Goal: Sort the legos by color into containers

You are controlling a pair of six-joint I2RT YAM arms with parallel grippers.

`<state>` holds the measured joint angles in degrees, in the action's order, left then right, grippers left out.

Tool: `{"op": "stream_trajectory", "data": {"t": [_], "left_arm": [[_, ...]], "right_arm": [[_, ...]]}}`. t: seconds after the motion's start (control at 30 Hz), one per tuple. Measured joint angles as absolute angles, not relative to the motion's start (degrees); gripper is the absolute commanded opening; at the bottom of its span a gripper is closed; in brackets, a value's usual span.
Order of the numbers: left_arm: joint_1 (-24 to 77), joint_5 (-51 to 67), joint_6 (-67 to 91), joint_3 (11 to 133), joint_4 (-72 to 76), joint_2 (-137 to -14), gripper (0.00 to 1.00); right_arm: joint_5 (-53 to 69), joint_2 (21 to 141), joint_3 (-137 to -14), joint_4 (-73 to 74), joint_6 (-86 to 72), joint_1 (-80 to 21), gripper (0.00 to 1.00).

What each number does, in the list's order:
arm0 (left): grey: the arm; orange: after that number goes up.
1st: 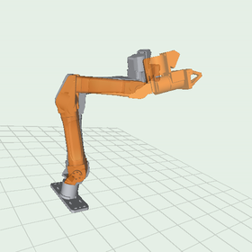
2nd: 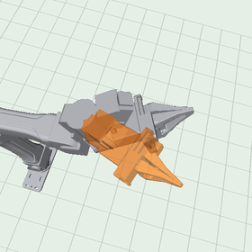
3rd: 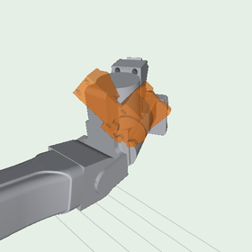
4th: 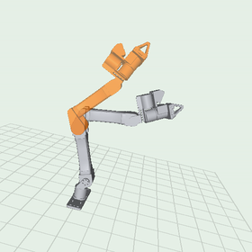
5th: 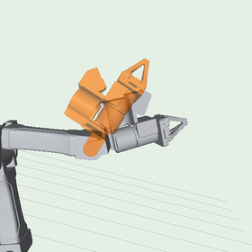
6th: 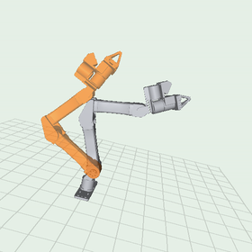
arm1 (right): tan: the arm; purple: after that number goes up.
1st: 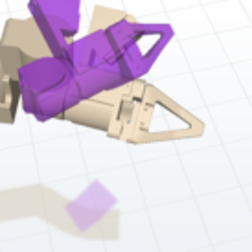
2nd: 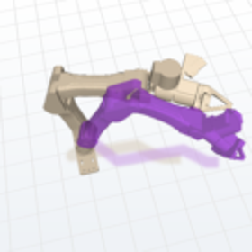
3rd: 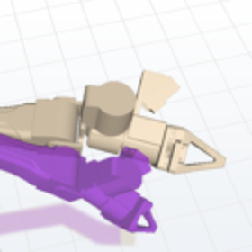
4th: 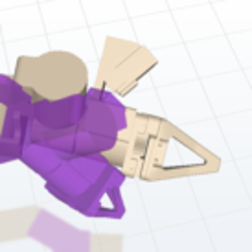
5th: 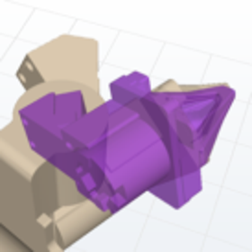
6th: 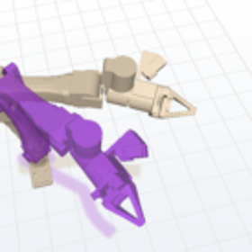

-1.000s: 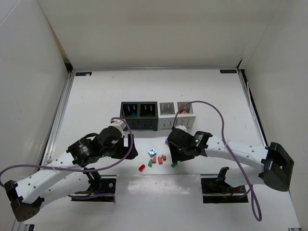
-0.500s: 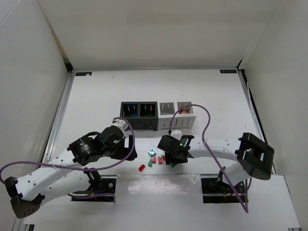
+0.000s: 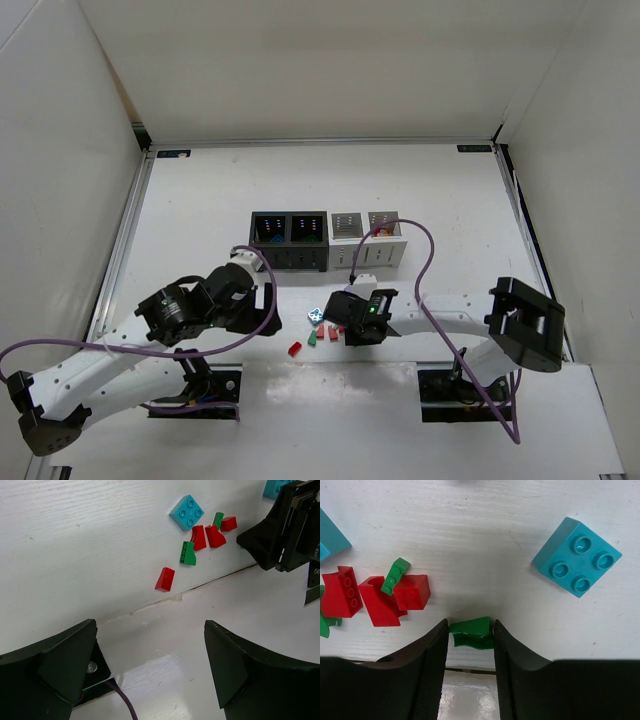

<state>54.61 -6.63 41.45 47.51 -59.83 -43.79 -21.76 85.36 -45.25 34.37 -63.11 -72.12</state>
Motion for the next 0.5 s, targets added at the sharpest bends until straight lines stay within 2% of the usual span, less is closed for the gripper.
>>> {"op": "stream_trajectory", "data": {"t": [0.07,0.1,0.33,0.5], "left_arm": [[54.61,-6.63,41.45,47.51,-60.10,-43.79,1.00],[54.61,-6.63,41.45,47.51,-60.14,-43.81,1.00],[54.63,-7.68,41.47,47.53,-60.60,-43.77,1.00],[54.74,-9.61,41.52,47.53,-60.86,-43.77,1.00]], "right_arm": [[-22.15,85.36,-45.25,34.37,-63.68,-72.38,0.25],[-22.41,85.36,-45.28,34.44,-63.94,-72.51,0.21],[-25.12,84.88,-49.60,40.60,-61.10,-73.45,0.19],[-24.75,79.37,-58.13,41.95,-51.18,-67.31,0.18]]}}
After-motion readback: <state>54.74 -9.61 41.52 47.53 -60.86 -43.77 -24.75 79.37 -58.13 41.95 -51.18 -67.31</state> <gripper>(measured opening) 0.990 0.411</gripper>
